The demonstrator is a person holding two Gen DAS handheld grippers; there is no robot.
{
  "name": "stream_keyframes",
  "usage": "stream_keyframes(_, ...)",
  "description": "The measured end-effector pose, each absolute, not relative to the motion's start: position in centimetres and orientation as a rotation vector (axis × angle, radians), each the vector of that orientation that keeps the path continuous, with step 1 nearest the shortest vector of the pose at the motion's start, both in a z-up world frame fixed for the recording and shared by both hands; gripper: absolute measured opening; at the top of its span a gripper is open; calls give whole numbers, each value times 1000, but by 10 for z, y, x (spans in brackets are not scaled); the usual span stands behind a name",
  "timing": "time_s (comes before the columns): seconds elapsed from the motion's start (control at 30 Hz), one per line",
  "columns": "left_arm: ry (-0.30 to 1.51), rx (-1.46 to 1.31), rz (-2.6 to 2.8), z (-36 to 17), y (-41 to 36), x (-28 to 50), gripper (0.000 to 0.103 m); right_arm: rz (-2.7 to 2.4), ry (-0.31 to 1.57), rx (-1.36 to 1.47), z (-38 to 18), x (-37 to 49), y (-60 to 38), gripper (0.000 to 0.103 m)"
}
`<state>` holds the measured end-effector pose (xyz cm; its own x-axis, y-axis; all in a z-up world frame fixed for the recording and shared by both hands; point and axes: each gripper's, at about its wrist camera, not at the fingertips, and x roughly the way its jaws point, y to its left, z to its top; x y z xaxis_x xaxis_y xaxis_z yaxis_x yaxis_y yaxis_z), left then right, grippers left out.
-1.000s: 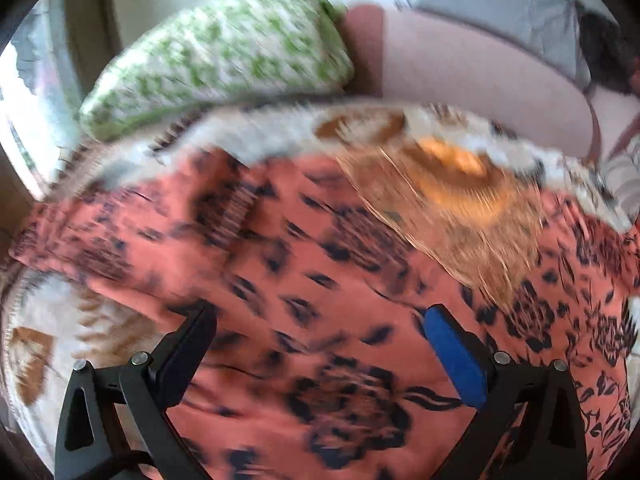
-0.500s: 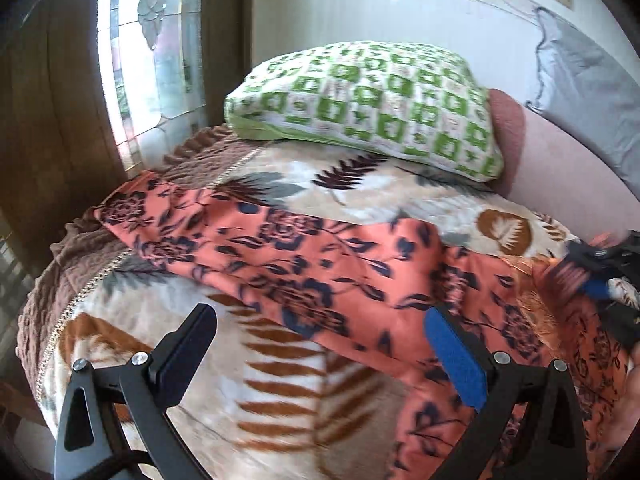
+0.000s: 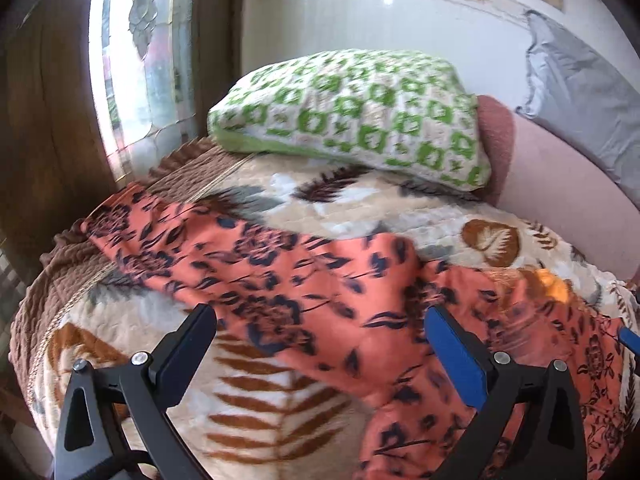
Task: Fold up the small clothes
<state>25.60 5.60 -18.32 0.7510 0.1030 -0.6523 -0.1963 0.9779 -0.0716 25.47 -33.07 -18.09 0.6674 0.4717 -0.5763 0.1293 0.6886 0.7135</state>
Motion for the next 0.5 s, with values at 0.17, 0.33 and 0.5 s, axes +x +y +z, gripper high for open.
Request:
stream_keyframes(0.17, 655, -20, 17, -182, -1, 260, 103, 139, 841, 844, -191, 237, -383, 70)
stream_keyframes(0.33, 664, 107, -176, -194, -60, 257, 103, 64, 841, 960, -218, 211, -444, 70)
stream_keyframes(0.5, 788, 172, -235, -216, -93, 266, 103, 129, 853, 1075, -244, 196, -468, 70)
